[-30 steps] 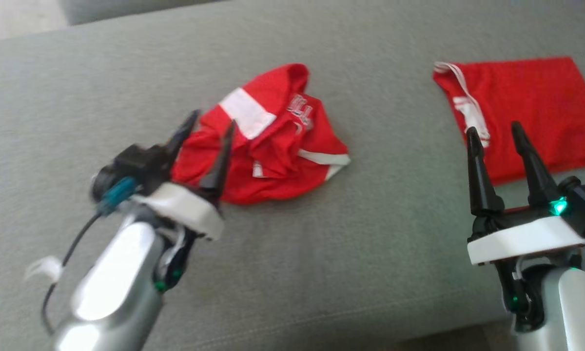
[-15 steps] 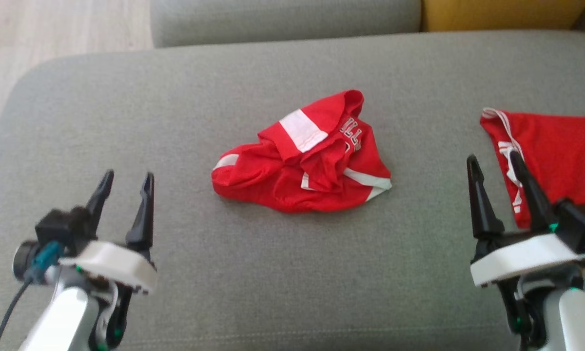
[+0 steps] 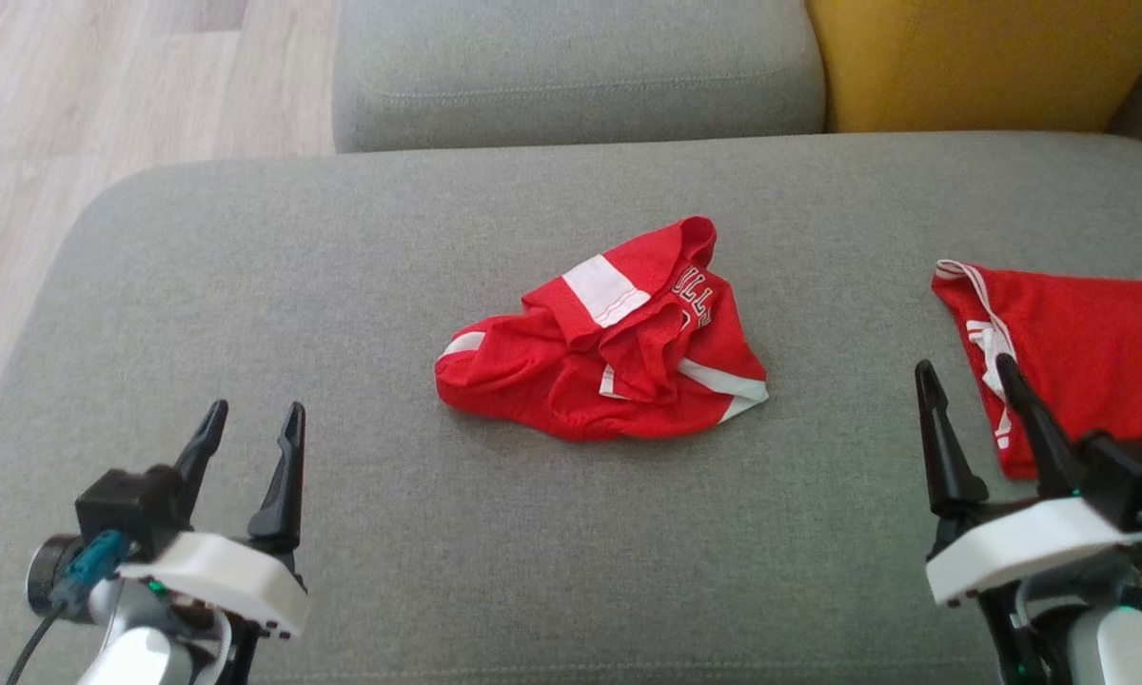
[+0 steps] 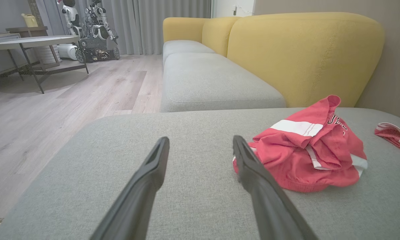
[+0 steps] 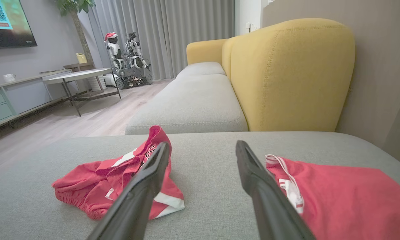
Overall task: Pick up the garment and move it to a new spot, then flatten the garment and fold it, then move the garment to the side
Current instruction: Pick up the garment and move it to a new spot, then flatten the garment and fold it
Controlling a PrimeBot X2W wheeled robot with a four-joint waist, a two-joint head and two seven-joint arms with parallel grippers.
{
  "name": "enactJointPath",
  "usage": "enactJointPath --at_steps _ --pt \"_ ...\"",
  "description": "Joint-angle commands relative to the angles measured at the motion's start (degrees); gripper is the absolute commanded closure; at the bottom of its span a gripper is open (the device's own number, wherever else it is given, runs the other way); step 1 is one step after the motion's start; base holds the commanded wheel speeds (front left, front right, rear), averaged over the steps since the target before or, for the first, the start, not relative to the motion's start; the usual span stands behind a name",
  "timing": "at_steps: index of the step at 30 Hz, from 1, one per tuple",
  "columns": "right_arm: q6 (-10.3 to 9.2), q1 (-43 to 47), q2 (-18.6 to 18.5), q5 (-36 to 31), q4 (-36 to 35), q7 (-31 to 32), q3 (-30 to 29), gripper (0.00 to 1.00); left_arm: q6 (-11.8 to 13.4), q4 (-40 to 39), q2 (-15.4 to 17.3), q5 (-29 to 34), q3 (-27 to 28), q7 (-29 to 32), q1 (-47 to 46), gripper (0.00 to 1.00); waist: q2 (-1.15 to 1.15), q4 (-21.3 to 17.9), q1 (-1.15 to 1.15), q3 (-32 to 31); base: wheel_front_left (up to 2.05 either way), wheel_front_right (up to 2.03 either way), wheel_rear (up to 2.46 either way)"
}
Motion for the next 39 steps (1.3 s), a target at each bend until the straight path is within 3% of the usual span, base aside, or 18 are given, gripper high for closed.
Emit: enactJointPath --at_steps 1,39 --pt "-0.04 -0.73 -0.33 -0.16 -2.35 0.14 0.82 0.00 0.42 -2.00 1.86 -0.50 2.83 0.08 -2.03 0.00 0.00 0.02 0.00 -0.30 0.00 0.00 0.00" --pt "-0.04 1.00 -0.21 0.08 -3.91 1.05 -0.03 0.00 3.09 -5.33 2.92 -0.90 1.96 1.87 0.36 0.00 0.00 0.56 0.00 -1.04 0.00 0.00 0.00"
